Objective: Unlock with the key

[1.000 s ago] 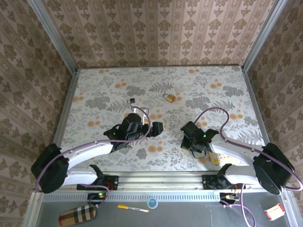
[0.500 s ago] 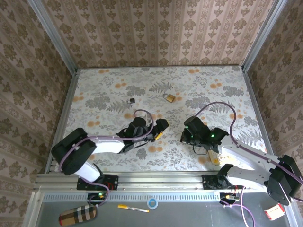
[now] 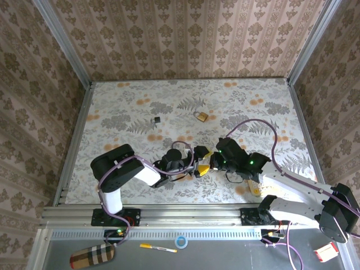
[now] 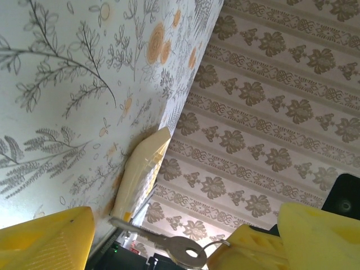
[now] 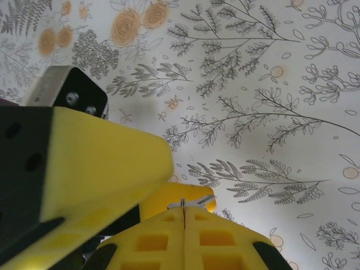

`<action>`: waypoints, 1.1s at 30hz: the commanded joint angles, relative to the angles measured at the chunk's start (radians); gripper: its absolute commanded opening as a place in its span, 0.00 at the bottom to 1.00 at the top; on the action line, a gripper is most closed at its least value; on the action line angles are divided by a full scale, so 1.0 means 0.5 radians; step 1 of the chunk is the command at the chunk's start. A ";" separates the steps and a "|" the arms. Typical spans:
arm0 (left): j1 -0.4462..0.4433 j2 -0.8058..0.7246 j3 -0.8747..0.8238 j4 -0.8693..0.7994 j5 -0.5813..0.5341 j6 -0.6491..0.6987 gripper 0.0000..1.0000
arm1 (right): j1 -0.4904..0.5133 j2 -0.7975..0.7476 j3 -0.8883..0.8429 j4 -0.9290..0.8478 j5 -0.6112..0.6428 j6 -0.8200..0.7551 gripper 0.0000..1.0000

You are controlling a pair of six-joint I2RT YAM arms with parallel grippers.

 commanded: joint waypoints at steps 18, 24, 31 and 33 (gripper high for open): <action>0.112 -0.078 -0.004 0.190 -0.031 -0.089 0.64 | 0.087 -0.278 -0.135 0.324 -0.157 -0.146 0.00; 0.116 -0.064 0.005 0.196 -0.019 -0.084 0.52 | 0.097 -0.311 -0.172 0.356 -0.173 -0.146 0.00; 0.095 -0.034 0.031 0.201 0.026 -0.128 0.69 | 0.096 -0.346 -0.110 0.264 -0.078 -0.207 0.00; 0.078 -0.015 0.036 0.206 0.033 -0.159 0.74 | 0.096 -0.344 -0.062 0.220 -0.043 -0.263 0.00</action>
